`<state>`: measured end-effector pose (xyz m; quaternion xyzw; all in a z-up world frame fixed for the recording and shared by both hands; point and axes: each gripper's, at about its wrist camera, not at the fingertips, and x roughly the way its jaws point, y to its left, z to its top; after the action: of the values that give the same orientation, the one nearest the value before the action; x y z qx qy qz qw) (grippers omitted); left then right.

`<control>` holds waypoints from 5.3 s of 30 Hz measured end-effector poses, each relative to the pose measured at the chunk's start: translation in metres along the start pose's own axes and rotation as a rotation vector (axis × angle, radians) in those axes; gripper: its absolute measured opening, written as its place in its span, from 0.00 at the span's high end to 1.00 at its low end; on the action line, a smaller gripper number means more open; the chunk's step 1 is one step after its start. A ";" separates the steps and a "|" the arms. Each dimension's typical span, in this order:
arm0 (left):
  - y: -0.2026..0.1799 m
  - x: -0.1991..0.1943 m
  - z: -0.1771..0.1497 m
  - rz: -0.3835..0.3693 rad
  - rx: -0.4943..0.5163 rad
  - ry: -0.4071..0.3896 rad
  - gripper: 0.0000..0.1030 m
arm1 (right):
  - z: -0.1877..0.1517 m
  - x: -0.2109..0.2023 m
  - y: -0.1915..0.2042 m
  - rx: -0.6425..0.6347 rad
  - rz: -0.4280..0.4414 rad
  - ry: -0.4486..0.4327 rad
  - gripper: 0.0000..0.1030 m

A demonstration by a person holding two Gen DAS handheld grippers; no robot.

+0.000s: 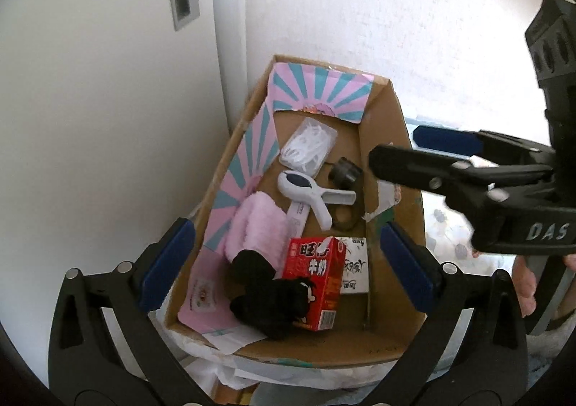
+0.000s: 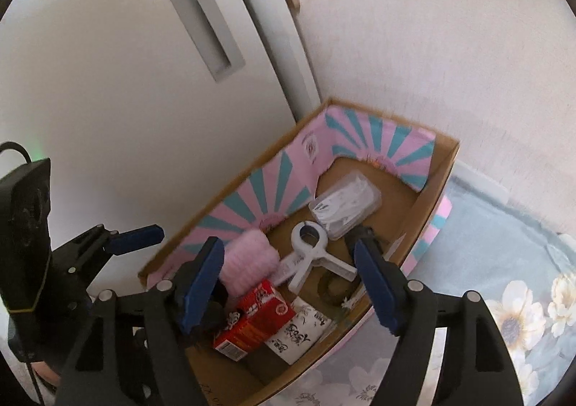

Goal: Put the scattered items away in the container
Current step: 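Carry the black clip and white clip into the cardboard box and open both tools, then withdraw both tools back over the tray, then grasp the pink clothespin with the right tool, then carry the pink clothespin into the cardboard box and open the right tool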

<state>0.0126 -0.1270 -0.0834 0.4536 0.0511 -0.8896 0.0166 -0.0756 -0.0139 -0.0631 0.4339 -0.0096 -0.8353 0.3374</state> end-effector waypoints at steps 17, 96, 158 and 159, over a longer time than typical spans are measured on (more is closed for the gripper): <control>-0.033 -0.017 0.022 -0.104 0.025 -0.039 0.01 | -0.018 -0.068 -0.032 0.064 -0.076 -0.108 0.31; -0.211 0.129 -0.023 -0.235 0.312 0.263 0.83 | -0.185 -0.068 -0.139 0.375 -0.628 -0.025 0.85; 0.013 0.035 -0.013 -0.011 -0.061 0.165 0.84 | -0.005 0.039 0.011 -0.041 -0.204 0.008 0.85; 0.013 0.036 -0.012 -0.013 -0.062 0.167 0.82 | -0.005 0.039 0.011 -0.043 -0.206 0.009 0.85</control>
<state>0.0024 -0.1385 -0.1205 0.5251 0.0828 -0.8467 0.0205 -0.0810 -0.0430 -0.0908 0.4292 0.0545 -0.8635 0.2590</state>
